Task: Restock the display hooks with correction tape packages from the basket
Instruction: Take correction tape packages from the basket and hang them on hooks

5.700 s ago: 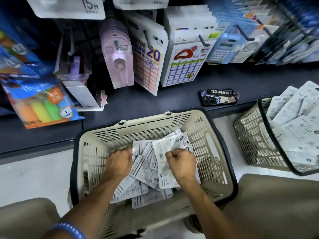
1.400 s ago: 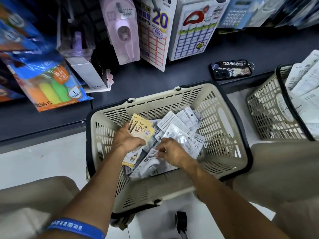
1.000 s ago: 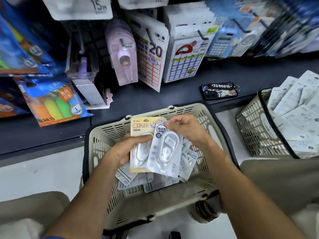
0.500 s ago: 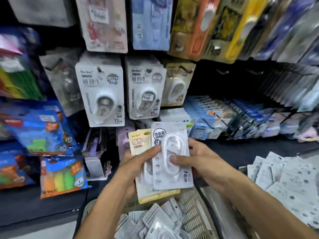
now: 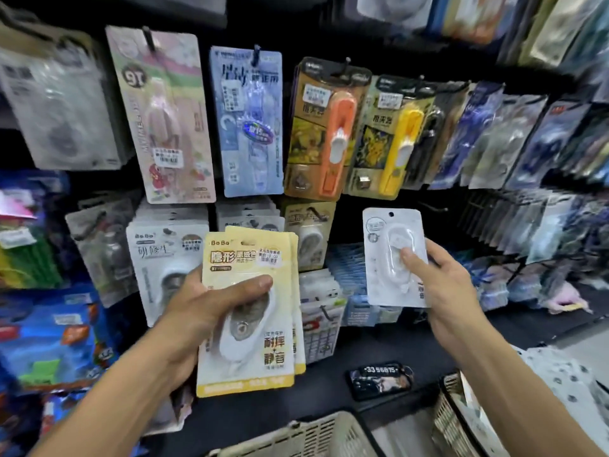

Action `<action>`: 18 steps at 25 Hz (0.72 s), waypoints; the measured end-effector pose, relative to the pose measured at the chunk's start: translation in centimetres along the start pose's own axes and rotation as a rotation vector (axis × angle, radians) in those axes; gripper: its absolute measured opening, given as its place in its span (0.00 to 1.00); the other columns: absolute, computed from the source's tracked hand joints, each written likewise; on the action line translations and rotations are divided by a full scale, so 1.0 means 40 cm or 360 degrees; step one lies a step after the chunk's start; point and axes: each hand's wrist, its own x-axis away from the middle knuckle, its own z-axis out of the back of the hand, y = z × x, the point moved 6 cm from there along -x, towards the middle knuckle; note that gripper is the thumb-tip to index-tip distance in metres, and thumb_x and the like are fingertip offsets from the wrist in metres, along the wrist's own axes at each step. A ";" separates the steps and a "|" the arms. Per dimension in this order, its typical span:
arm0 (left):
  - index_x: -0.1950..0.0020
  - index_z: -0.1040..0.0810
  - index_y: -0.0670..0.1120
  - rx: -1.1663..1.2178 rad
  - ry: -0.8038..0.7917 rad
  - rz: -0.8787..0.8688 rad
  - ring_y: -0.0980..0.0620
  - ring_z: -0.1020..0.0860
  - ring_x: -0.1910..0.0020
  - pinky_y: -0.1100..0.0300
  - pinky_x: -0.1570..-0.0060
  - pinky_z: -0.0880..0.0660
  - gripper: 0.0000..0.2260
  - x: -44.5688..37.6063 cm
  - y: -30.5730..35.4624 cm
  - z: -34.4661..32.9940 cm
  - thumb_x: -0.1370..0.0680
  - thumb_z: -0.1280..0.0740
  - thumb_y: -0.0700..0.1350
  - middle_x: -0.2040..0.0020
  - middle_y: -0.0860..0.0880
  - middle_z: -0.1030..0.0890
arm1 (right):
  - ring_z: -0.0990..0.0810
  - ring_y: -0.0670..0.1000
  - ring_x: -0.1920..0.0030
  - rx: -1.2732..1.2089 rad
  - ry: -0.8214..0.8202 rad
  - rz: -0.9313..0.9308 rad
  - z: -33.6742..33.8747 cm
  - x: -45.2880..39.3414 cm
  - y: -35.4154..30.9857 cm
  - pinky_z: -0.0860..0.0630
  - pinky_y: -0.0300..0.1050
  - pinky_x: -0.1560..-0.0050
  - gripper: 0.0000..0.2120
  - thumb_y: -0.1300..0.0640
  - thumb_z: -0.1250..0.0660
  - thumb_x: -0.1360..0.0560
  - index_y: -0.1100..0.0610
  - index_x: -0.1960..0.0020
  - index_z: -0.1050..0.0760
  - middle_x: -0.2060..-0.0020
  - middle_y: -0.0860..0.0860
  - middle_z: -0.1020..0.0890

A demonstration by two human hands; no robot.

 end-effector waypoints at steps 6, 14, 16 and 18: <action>0.46 0.16 0.45 0.0074 -0.0005 -0.0008 0.40 0.13 0.51 0.47 0.52 0.16 0.26 -0.027 -0.020 -0.008 0.42 0.17 0.45 0.47 0.41 0.13 | 0.19 0.47 0.69 0.0489 0.0380 0.0041 0.054 -0.072 0.020 0.29 0.38 0.78 0.20 0.44 0.24 0.27 0.54 0.43 0.26 0.58 0.47 0.18; 0.42 0.17 0.43 0.0180 0.0066 0.0005 0.43 0.13 0.55 0.53 0.62 0.17 0.27 -0.053 -0.031 -0.073 0.39 0.16 0.41 0.49 0.42 0.12 | 0.15 0.48 0.53 0.0395 -0.0564 -0.0057 -0.176 0.099 0.053 0.18 0.44 0.53 0.11 0.46 0.24 0.29 0.45 0.48 0.19 0.51 0.49 0.14; 0.41 0.17 0.45 0.0172 0.0111 -0.0005 0.43 0.13 0.54 0.52 0.61 0.17 0.28 -0.056 -0.028 -0.073 0.39 0.16 0.43 0.49 0.43 0.12 | 0.16 0.45 0.58 0.0361 -0.0827 -0.0016 -0.256 0.151 0.055 0.20 0.39 0.57 0.13 0.47 0.21 0.33 0.46 0.50 0.17 0.57 0.48 0.14; 0.40 0.18 0.45 0.0207 0.0061 0.0025 0.43 0.12 0.54 0.53 0.64 0.17 0.29 -0.056 -0.026 -0.072 0.39 0.15 0.44 0.49 0.43 0.12 | 0.15 0.49 0.59 0.0261 -0.0734 -0.0032 -0.269 0.159 0.056 0.19 0.41 0.58 0.12 0.49 0.20 0.32 0.47 0.51 0.17 0.61 0.50 0.15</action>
